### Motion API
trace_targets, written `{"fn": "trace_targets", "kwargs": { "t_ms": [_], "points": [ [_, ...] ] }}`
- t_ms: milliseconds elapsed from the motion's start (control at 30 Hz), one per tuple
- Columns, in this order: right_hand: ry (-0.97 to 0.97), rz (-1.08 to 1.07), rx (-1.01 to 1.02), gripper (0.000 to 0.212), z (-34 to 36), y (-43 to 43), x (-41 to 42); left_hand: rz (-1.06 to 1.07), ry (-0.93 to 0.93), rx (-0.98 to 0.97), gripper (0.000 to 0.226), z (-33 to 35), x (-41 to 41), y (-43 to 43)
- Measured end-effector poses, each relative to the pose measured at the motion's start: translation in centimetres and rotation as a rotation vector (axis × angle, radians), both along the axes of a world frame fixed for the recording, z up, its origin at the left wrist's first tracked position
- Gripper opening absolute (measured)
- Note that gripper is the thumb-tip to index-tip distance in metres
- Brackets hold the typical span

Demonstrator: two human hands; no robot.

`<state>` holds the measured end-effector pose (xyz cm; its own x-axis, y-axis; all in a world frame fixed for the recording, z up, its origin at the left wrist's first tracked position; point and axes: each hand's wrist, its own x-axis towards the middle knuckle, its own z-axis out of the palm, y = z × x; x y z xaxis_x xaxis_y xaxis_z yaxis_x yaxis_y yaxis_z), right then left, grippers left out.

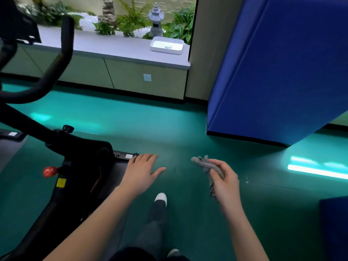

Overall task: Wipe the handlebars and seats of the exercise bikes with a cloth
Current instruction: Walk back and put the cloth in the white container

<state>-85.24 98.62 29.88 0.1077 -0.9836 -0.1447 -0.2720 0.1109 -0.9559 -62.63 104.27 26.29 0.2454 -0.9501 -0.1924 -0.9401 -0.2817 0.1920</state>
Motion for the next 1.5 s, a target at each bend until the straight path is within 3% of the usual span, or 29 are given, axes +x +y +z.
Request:
{"fn": "trace_targets", "kwargs": {
  "t_ms": [300, 567, 833, 1100, 1500],
  "points": [
    [0.036, 0.083, -0.036, 0.023, 1.5, -13.6, 8.8, 0.066, 0.113, -0.022, 0.057, 0.4, 7.9, -14.4],
    [0.031, 0.099, -0.013, 0.026, 1.2, -23.9, 12.6, 0.135, 0.101, -0.011, 0.055, 0.7, 13.6, -22.1],
    [-0.001, 0.115, 0.044, 0.029, -0.4, -36.5, 14.1, 0.201, 0.114, 0.051, 0.053, 0.0, 15.6, -33.5],
    [-0.034, 0.119, -0.013, 0.027, 0.9, -51.2, 16.2, 0.205, 0.145, -0.069, 0.051, 2.0, 15.8, -48.5],
    [-0.074, 0.301, -0.024, 0.029, 1.6, -63.2, 31.7, 0.374, 0.086, -0.095, 0.05, 0.9, 29.0, -56.3]
  ]
}}
